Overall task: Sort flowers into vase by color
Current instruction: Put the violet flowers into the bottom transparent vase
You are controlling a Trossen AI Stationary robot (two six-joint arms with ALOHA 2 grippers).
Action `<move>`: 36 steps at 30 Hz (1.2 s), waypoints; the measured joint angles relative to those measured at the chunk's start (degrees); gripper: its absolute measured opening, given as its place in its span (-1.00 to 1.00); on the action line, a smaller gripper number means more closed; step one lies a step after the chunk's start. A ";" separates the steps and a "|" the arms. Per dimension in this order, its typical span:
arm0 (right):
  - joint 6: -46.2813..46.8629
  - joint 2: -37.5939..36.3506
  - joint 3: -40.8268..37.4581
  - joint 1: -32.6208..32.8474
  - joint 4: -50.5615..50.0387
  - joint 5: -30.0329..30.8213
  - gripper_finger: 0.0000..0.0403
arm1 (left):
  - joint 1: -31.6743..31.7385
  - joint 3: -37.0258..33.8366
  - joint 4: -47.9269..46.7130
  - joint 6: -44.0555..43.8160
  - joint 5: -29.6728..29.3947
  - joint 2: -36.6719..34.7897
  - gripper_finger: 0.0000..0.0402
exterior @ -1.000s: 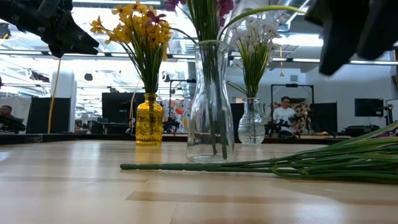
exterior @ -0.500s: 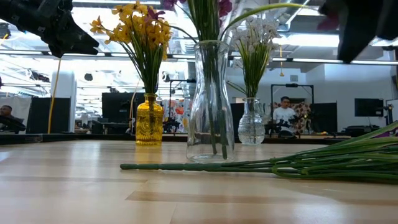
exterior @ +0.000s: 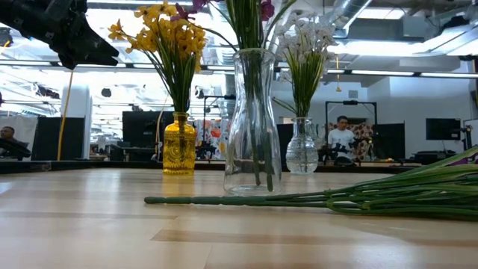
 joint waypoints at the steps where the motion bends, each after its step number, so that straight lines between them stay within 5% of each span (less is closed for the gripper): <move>1: 1.15 -0.22 0.00 0.32 -0.46 1.08 0.29 | 0.00 -0.02 -0.01 0.00 0.00 0.01 -0.01; 16: 2.45 15.62 0.00 0.19 11.55 2.98 0.29 | 0.00 -0.02 0.00 0.00 -0.02 0.01 -0.01; 22: -3.70 22.33 0.00 -1.12 17.06 -0.48 0.29 | 0.01 -0.02 -0.01 0.00 -0.02 0.01 -0.01; 36: -5.05 27.86 0.00 -3.86 19.11 -2.92 0.29 | 0.02 -0.02 0.00 0.00 -0.02 0.01 -0.01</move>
